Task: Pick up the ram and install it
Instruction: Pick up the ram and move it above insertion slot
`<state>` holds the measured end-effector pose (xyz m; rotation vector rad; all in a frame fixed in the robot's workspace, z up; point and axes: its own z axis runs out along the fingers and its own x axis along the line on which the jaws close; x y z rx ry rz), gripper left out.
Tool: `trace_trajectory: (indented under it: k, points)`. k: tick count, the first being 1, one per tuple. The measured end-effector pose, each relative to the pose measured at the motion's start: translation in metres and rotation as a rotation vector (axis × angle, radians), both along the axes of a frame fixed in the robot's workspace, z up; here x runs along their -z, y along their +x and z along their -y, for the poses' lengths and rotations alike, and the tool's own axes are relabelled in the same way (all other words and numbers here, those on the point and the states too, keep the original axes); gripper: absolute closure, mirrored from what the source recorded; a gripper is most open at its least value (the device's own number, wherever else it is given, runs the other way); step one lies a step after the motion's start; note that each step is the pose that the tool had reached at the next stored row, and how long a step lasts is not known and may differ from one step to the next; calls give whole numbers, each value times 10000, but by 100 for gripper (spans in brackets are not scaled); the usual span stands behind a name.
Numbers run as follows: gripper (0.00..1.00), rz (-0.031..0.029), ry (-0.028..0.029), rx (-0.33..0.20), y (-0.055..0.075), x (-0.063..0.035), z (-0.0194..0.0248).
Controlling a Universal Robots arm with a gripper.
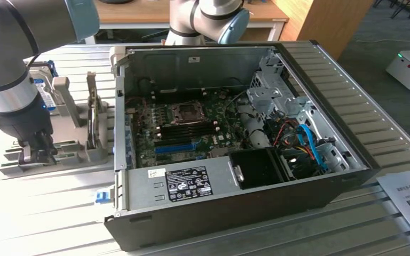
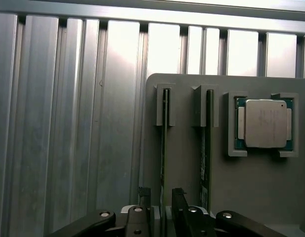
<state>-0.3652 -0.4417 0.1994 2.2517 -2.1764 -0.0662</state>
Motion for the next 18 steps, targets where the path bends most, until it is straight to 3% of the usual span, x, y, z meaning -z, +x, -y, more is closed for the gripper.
trace_trajectory:
  k: [11,14,15,18]
  points:
    - [69,0,0,0,0,0,0]
    - [71,0,0,0,0,0,0]
    - [77,0,1,0,0,0,0]
    - [77,1,1,0,0,0,0]
